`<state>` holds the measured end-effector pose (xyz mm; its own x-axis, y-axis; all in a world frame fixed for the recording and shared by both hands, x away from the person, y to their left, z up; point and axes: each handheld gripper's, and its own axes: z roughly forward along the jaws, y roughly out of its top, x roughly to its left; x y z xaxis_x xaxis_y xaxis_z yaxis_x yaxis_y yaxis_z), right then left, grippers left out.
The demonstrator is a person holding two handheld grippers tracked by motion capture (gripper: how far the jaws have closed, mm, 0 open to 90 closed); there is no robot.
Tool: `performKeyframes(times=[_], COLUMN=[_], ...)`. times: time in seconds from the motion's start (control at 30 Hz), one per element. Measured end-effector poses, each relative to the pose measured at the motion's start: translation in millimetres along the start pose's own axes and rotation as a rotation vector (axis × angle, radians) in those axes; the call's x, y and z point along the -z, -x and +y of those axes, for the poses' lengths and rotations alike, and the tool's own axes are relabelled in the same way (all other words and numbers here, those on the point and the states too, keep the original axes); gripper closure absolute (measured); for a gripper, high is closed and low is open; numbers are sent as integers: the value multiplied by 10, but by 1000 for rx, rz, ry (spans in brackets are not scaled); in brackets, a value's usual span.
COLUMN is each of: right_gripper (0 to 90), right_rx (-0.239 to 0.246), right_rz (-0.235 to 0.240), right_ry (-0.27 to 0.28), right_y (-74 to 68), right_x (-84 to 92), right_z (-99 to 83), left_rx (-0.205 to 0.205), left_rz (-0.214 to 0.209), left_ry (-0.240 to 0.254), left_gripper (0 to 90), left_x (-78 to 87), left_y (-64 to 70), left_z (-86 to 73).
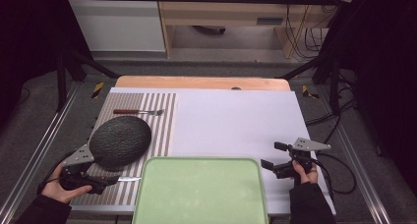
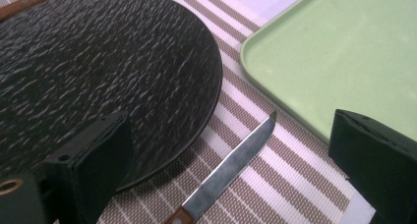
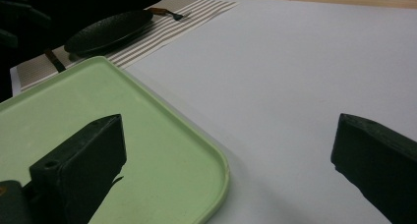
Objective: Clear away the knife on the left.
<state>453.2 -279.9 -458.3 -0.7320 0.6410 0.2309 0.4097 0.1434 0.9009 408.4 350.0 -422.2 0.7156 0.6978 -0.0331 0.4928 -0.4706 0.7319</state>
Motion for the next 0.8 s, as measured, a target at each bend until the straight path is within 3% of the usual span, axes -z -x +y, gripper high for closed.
performKeyframes(times=[0.5, 0.8], right_gripper=[3, 3], right_rx=[-2, -2], right_rz=[0, 0], right_ry=[-1, -1], right_y=[-2, -1], right_x=[1, 0], right_z=[0, 0], left_rx=[14, 26], left_rz=[22, 26], left_ry=[-67, -135], left_gripper=[62, 155], left_x=[125, 118], left_y=[-77, -152], left_z=[-232, -330])
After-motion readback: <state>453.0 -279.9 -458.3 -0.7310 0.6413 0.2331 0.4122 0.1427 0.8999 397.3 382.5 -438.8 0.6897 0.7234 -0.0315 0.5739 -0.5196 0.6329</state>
